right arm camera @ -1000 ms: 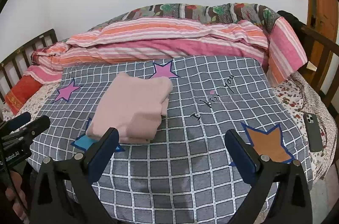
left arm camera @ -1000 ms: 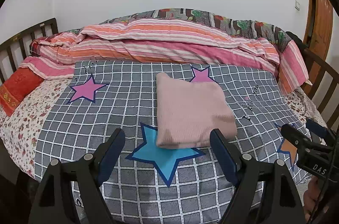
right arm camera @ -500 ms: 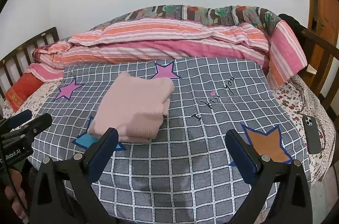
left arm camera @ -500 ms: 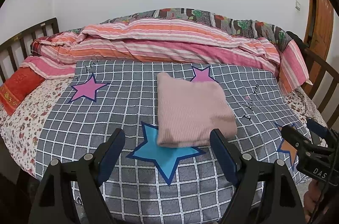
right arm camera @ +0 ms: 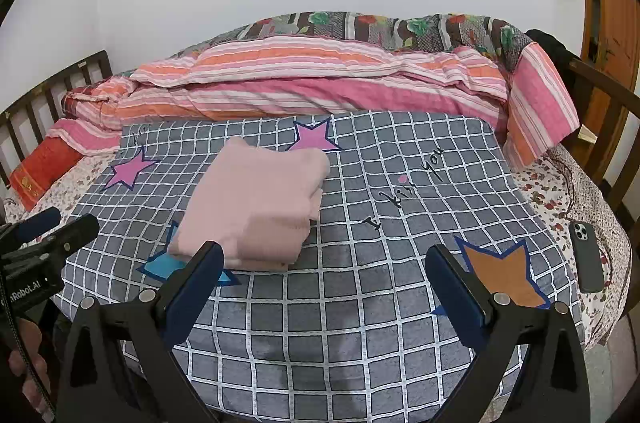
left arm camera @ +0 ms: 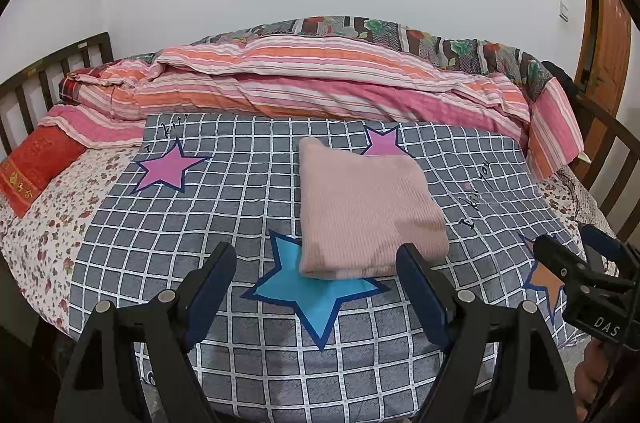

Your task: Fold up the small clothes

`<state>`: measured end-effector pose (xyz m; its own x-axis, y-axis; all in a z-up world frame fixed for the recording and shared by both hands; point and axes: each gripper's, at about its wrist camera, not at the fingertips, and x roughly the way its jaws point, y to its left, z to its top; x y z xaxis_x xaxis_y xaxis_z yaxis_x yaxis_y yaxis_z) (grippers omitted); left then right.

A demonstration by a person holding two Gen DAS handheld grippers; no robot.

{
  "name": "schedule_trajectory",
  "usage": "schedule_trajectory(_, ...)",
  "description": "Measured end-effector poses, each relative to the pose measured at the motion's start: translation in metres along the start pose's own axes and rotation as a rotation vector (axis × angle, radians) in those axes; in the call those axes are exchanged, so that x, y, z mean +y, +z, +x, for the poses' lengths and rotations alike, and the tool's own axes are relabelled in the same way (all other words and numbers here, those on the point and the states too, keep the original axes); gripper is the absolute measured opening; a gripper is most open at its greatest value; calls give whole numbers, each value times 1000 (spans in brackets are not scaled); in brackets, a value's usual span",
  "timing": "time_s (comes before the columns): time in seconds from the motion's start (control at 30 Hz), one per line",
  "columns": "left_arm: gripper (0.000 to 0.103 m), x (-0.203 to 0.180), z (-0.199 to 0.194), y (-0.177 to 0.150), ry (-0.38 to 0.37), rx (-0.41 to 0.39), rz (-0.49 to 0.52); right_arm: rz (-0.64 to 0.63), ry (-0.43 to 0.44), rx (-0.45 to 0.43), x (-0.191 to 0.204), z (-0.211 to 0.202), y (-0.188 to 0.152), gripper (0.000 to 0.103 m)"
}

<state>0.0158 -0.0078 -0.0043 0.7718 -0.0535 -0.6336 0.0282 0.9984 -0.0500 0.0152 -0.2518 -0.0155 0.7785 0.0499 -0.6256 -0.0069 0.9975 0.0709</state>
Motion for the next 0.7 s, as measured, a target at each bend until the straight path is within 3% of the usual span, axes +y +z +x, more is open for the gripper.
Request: schedule_trajectory(0.7,81,3,-1,0,4,-2,-2,0,6,-5,0,-3,3,99)
